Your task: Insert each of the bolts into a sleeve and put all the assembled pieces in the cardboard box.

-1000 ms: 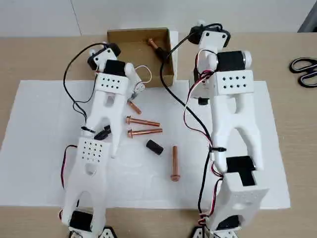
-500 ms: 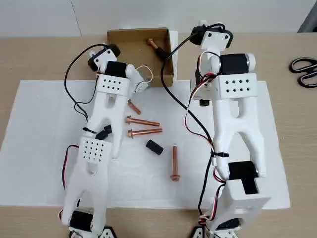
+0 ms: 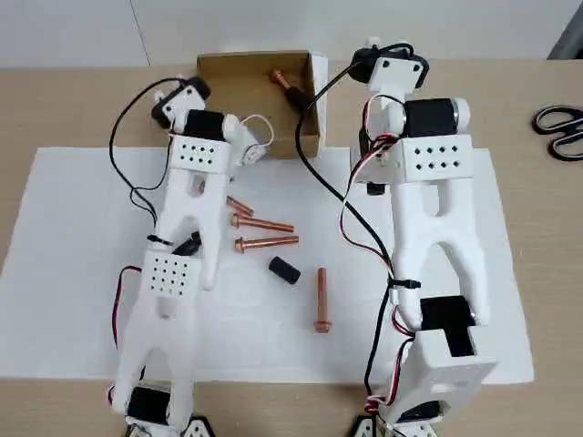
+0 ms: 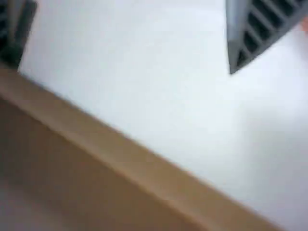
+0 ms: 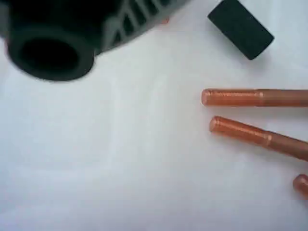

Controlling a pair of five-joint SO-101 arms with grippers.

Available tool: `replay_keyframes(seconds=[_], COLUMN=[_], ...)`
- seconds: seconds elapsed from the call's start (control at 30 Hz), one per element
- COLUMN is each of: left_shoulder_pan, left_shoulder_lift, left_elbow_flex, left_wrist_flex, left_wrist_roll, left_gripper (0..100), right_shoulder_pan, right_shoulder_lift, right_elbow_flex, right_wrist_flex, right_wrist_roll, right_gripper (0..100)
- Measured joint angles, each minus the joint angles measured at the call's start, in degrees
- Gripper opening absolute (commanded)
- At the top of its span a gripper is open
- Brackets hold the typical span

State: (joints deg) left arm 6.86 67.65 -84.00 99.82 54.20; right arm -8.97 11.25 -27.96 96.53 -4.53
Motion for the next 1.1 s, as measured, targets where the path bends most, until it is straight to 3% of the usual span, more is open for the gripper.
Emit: replay_keyframes(seconds=[0.33, 0.5, 0.83, 1.1], left_shoulder_pan=[-0.8, -3.2, -1.8, -1.7], left_shoulder_lift=[-0.4, -6.9, -25.6, -25.8], left_elbow_flex=[-4.0, 6.0, 38.2, 44.0], left_wrist_flex=[-0.1, -0.1, -0.1, -0.3], left_wrist_roll=[-3.7, -3.7, -0.2, 7.9], left_gripper=[27, 27, 27, 27], right_shoulder_pan=[-0.1, -0.1, -0.1, -0.1], right_shoulder_lift=[0.0, 0.0, 0.0, 0.0], right_elbow_flex=[0.0, 0.0, 0.0, 0.3], right_wrist_flex=[0.0, 0.0, 0.0, 0.0], right_wrist_roll=[0.0, 0.0, 0.0, 0.0], right_gripper=[0.5, 0.5, 0.5, 0.5])
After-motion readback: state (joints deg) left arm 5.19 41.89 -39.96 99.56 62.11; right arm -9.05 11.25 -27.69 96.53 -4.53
